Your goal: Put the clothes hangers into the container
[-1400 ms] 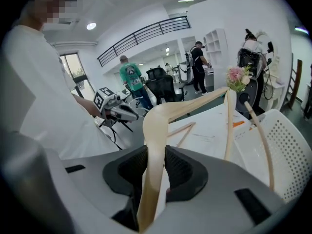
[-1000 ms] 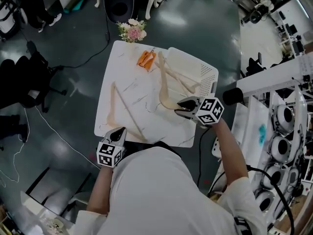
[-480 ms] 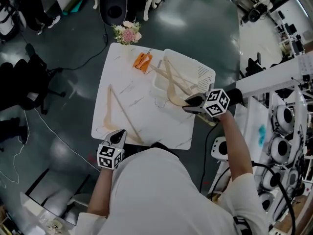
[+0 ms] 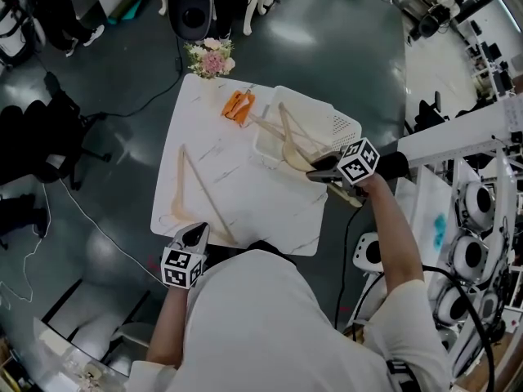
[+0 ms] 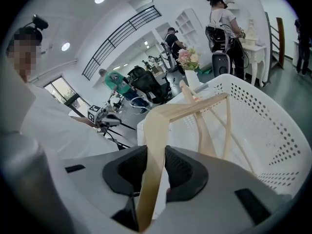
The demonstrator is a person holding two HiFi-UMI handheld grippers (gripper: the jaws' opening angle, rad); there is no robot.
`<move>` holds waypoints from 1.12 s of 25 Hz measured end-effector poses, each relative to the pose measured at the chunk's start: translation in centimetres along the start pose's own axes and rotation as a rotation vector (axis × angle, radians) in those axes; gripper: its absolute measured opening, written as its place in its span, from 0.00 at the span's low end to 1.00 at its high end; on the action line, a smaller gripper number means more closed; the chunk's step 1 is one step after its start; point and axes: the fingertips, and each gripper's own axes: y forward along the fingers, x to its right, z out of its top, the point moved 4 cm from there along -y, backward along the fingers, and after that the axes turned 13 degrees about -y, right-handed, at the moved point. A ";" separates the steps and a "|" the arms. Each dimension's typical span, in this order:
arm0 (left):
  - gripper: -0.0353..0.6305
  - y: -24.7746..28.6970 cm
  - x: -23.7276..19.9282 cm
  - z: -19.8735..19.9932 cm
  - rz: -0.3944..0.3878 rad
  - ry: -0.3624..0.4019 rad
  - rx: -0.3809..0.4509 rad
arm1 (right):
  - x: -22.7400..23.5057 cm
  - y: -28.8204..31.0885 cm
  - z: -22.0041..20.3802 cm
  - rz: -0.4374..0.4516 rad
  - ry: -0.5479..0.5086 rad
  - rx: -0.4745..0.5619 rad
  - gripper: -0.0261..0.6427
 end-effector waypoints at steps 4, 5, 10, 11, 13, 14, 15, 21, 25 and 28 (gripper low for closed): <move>0.06 0.3 0.1 -0.2 0.009 -0.008 -0.012 | 1.3 0.5 -0.5 0.035 0.036 -0.006 0.19; 0.06 0.4 0.1 -0.1 0.009 -0.010 -0.014 | 1.6 0.5 -0.6 0.038 0.047 -0.005 0.19; 0.06 1.1 0.2 0.2 0.009 -0.014 -0.028 | 3.5 0.3 -0.9 0.030 0.090 -0.002 0.19; 0.06 1.2 0.2 0.2 0.009 -0.016 -0.030 | 3.8 0.3 -1.0 0.028 0.096 -0.005 0.19; 0.06 1.3 0.2 0.1 0.007 -0.020 -0.034 | 4.4 0.3 -1.4 0.017 0.109 -0.013 0.19; 0.06 1.4 0.2 0.0 0.007 -0.022 -0.036 | 4.7 0.3 -1.5 0.013 0.114 -0.019 0.19; 0.06 1.5 0.3 0.0 0.007 -0.023 -0.038 | 4.9 0.4 -1.7 0.012 0.117 -0.025 0.19; 0.06 1.6 0.1 -0.1 0.009 -0.031 -0.049 | 6.2 0.2 -2.5 -0.023 0.124 -0.075 0.20; 0.06 1.7 -0.2 -0.2 0.012 -0.037 -0.051 | 6.8 0.4 -3.1 -0.045 0.138 -0.079 0.20; 0.06 1.7 -0.2 -0.2 0.012 -0.037 -0.050 | 6.6 0.5 -3.3 -0.058 0.122 -0.090 0.20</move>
